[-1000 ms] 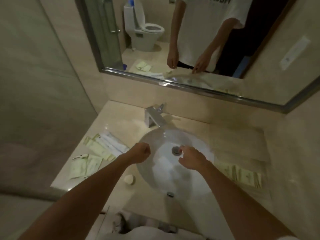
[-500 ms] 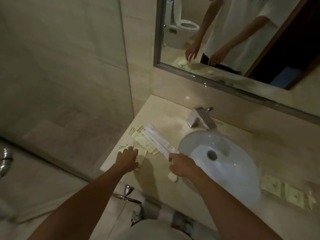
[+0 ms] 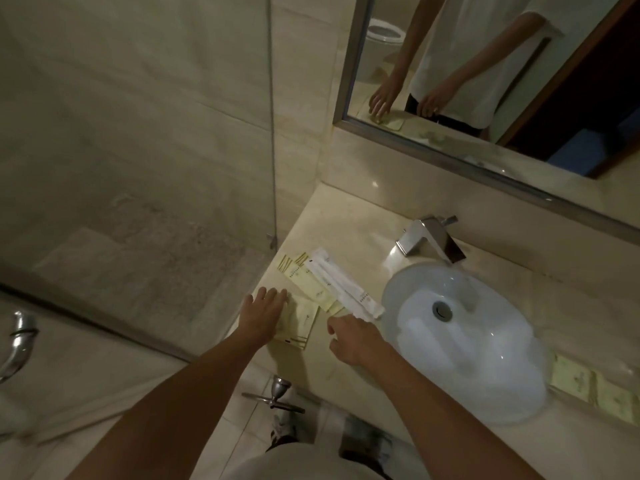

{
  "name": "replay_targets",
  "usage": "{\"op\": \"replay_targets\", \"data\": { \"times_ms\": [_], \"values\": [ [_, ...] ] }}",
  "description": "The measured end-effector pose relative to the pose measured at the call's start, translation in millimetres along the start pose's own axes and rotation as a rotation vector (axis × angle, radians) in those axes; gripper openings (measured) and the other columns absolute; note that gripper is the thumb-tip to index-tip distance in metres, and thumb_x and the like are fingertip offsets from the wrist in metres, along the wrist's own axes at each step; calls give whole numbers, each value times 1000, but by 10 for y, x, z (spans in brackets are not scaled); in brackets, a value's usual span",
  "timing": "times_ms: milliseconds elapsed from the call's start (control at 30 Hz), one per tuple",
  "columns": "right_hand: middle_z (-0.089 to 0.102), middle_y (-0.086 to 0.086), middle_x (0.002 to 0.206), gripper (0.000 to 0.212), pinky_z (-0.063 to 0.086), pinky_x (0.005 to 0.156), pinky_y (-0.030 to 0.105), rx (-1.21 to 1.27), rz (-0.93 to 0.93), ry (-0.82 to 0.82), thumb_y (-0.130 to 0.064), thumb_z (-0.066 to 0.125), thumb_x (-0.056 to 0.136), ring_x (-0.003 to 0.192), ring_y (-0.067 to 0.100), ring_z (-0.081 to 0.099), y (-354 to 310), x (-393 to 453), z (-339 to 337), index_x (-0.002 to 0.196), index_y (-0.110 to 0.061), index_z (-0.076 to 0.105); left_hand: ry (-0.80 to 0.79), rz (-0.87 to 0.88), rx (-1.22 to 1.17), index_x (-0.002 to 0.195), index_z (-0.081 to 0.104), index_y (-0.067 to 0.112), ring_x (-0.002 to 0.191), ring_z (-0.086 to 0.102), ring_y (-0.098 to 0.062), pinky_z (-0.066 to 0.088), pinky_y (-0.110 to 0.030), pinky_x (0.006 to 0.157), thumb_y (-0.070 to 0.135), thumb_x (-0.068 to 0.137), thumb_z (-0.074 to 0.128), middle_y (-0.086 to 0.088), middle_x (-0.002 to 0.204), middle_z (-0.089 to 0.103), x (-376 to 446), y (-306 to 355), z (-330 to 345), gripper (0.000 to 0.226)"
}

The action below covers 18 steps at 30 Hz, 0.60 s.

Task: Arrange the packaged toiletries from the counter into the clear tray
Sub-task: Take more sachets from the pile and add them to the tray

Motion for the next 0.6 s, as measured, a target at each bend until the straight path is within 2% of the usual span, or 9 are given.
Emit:
{"op": "replay_targets", "data": {
  "times_ms": [100, 200, 333, 433, 500, 600],
  "values": [
    [56, 12, 119, 24, 38, 75, 34, -24, 5, -10, -18, 47, 90, 104, 30, 56, -68, 88, 60, 113, -12, 52, 17, -19, -26, 147, 9, 17, 137, 25, -31, 31, -46, 108, 31, 76, 72, -10, 146, 31, 20, -52, 22, 96],
    [53, 13, 121, 24, 42, 83, 37, -48, -9, 26, -13, 44, 93, 108, 31, 54, -177, 184, 68, 116, -8, 50, 53, -47, -37, 147, 11, 15, 130, 33, -31, 35, -43, 105, 31, 75, 73, -13, 141, 35, 34, -105, -21, 96],
    [48, 12, 122, 29, 45, 82, 40, -16, -22, 134, -6, 44, 91, 107, 29, 53, -337, 327, 48, 120, -9, 47, 72, -90, -107, 144, 17, 14, 122, 41, -32, 37, -44, 103, 26, 79, 70, -14, 136, 39, 0, -217, -15, 84],
    [45, 14, 128, 37, 45, 86, 40, 64, -17, 116, -10, 48, 92, 110, 31, 52, -451, 444, 85, 129, -9, 42, 78, -117, -180, 140, 22, 16, 118, 44, -29, 38, -43, 101, 20, 83, 66, -11, 131, 43, -24, -351, 19, 73],
    [40, 14, 134, 45, 43, 91, 40, 78, -12, 91, -17, 55, 91, 116, 31, 50, -509, 528, 105, 132, -10, 37, 85, -151, -267, 136, 26, 18, 115, 47, -27, 39, -42, 99, 17, 83, 65, -9, 128, 45, -41, -459, 19, 66],
    [33, 16, 142, 62, 39, 99, 38, 125, 28, 77, -21, 60, 90, 125, 30, 43, -531, 597, 178, 141, -11, 27, 68, -210, -527, 134, 29, 19, 115, 51, -29, 40, -47, 99, 13, 81, 67, -9, 129, 47, -82, -591, 69, 66]
  ]
}}
Point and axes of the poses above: each hand's wrist, its own x-axis towards the middle knuckle, its own z-axis out of the palm, y = z × x, the point moved 8 cm from there along x, towards the middle knuckle
